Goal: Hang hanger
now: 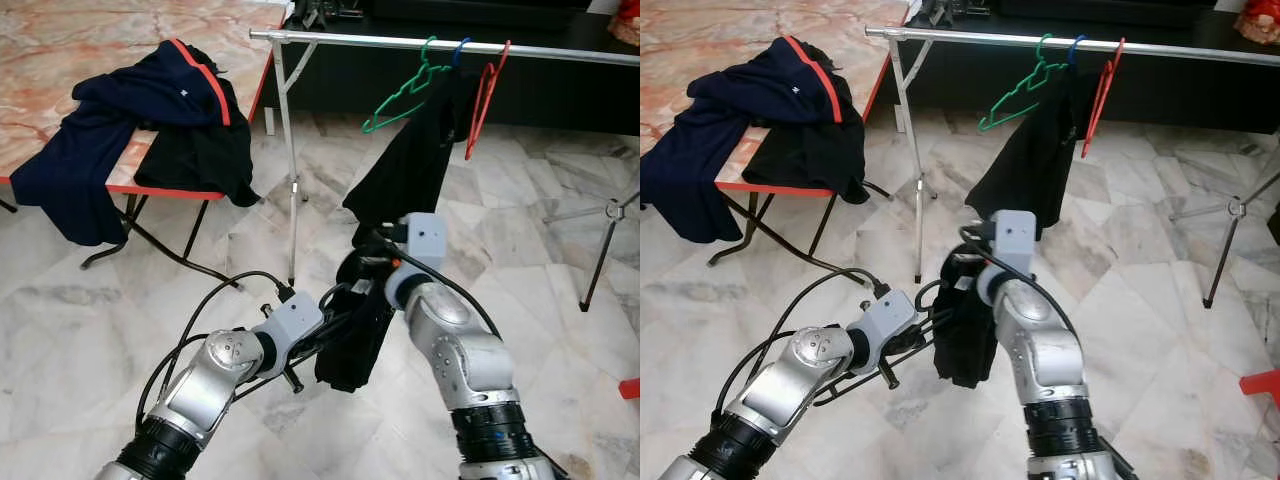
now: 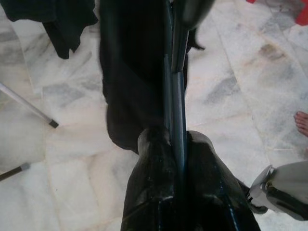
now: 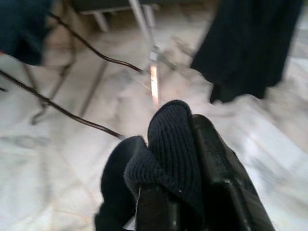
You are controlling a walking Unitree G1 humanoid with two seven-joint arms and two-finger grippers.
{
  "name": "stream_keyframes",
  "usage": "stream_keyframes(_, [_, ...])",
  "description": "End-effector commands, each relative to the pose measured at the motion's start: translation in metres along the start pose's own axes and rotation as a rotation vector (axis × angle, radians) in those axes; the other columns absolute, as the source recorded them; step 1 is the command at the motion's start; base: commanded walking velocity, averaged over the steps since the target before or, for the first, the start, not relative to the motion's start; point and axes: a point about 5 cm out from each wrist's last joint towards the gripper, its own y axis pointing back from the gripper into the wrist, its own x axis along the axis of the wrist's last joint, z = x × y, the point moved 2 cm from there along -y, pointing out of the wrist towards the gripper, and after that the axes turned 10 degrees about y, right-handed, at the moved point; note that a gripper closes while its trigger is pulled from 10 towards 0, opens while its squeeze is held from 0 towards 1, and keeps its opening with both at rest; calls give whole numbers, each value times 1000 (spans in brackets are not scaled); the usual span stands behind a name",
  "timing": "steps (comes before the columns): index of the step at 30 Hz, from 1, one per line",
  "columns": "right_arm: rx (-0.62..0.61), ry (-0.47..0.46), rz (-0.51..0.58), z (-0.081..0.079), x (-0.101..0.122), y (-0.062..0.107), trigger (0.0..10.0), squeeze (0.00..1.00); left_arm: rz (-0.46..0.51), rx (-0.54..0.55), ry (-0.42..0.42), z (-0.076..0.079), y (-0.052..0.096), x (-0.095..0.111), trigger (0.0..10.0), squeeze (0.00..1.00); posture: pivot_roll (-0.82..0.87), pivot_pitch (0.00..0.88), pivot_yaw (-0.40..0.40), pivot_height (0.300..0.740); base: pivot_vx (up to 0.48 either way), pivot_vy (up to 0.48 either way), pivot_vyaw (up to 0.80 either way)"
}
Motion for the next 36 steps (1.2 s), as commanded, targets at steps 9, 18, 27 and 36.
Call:
stream_keyframes(9, [-27, -3, -19, 5, -8, 5, 10000, 0, 8, 64, 4, -15, 8, -2, 10000, 0, 35, 207, -33, 740, 0, 0, 0])
stream_keyframes(18, [162, -85, 145, -54, 50, 28, 10000, 0, 55, 31, 4, -3, -3, 11, 10000, 0, 28, 206, -32, 740, 0, 0, 0])
stream_keyframes(27, [183, -111, 162, -61, 55, 32, 10000, 0, 68, 28, 2, -2, -5, 15, 10000, 0, 27, 205, -35, 740, 0, 0, 0])
stream_keyframes(36, [-172, -90, -81, 34, -22, 15, 10000, 0, 66, 95, 17, -16, 5, 10, 10000, 0, 28, 206, -40, 740, 0, 0, 0])
